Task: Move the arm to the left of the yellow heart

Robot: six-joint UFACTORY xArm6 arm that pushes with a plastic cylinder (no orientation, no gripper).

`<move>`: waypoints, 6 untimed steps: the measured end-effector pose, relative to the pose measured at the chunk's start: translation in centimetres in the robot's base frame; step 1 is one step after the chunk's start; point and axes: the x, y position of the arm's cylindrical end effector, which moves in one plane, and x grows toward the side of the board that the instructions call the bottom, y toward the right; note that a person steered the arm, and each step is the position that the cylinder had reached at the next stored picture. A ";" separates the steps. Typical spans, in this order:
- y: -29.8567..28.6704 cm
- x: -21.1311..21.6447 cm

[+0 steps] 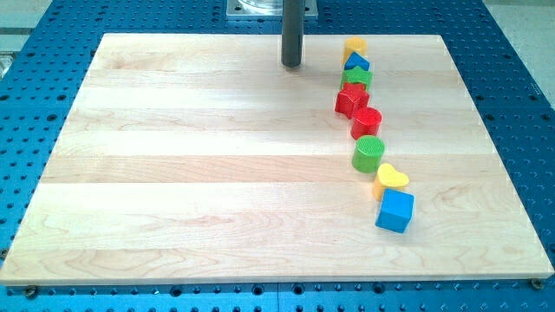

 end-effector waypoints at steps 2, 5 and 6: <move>0.0 0.8; 0.6 25.8; 2.4 26.7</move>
